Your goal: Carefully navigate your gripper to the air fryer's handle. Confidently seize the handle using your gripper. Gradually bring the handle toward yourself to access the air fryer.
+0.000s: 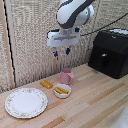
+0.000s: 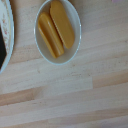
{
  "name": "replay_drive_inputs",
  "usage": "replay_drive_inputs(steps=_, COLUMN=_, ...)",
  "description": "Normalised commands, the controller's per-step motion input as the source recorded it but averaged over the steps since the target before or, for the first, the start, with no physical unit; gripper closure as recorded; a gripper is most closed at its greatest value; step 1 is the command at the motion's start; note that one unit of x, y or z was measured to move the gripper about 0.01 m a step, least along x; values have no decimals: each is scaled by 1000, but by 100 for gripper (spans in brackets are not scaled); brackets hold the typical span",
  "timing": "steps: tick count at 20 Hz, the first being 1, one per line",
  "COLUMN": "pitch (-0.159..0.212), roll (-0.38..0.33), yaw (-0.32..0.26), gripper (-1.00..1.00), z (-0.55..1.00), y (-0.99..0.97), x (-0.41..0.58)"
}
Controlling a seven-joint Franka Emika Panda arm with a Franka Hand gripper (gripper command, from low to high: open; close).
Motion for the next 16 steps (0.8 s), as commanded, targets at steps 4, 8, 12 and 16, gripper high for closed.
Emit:
replay_drive_inputs(steps=4, pitch=13, roll=-183, yaw=-329, gripper=-100, z=5, y=2, x=76)
replay_drive_inputs(steps=8, pitch=0, roll=-232, yaw=-317, gripper=-100, z=0, y=-29, x=169)
replay_drive_inputs(steps=12, pitch=0, roll=-244, yaw=-311, gripper=-100, z=1, y=-31, x=193)
replay_drive_inputs(steps=16, pitch=1, roll=-317, yaw=-254, gripper=-100, z=20, y=-71, x=268)
